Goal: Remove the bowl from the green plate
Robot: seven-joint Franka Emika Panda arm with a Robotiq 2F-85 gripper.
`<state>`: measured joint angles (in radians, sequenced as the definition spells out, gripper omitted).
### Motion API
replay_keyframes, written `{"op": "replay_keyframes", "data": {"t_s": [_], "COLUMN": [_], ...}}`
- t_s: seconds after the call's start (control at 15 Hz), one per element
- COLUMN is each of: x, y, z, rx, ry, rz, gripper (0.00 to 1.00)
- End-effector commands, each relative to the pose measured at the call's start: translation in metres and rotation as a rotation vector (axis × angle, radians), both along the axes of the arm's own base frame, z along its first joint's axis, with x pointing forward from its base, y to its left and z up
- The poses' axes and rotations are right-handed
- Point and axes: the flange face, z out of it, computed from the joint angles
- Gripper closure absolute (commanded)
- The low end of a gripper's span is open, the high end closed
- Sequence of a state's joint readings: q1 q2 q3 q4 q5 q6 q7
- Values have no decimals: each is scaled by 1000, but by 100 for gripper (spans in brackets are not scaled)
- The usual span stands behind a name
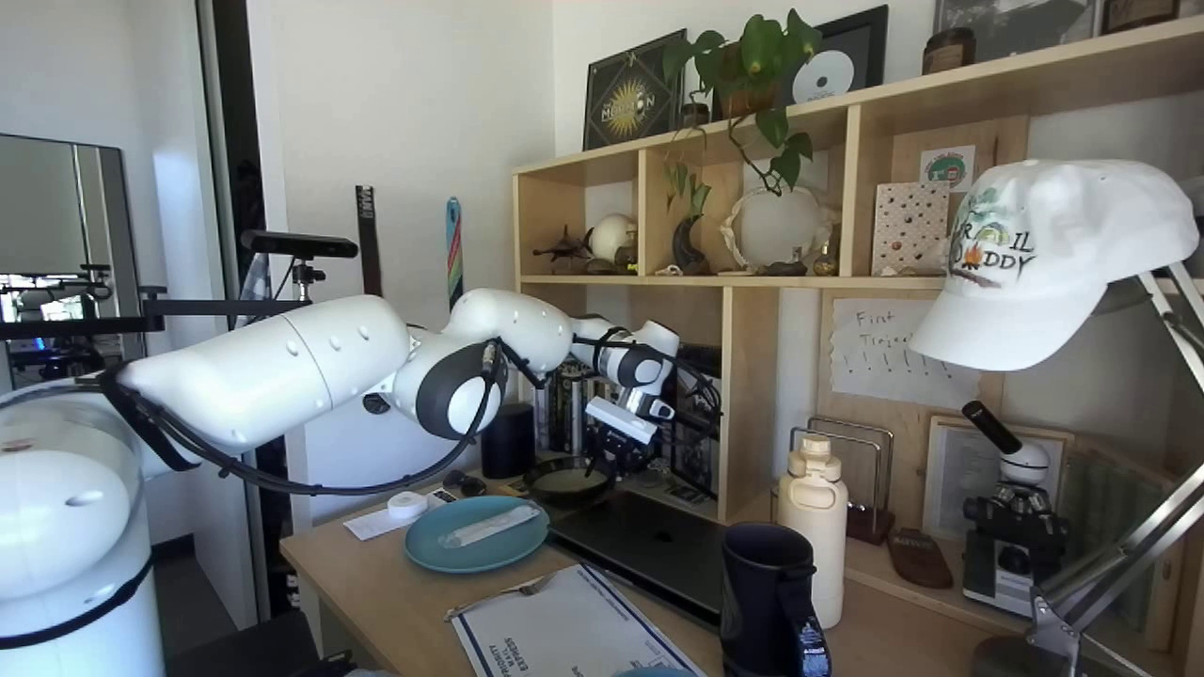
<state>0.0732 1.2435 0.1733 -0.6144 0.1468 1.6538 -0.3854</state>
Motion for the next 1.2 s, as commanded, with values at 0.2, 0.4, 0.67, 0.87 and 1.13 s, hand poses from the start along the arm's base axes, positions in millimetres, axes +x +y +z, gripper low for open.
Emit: {"op": "replay_keyframes", "data": {"t_s": [0.2,0.4,0.67,0.87,1.13], "x": [-2,0,-4,-10,-24], "y": [2,-1,-5,-7,-7], "z": [8,23,58,90,117], "rx": [25,6,-35,-45,-51], "ry": [20,9,17,37,91], "rz": [-24,-27,-32,-14,13], "gripper": [0,0,0,0,0]}}
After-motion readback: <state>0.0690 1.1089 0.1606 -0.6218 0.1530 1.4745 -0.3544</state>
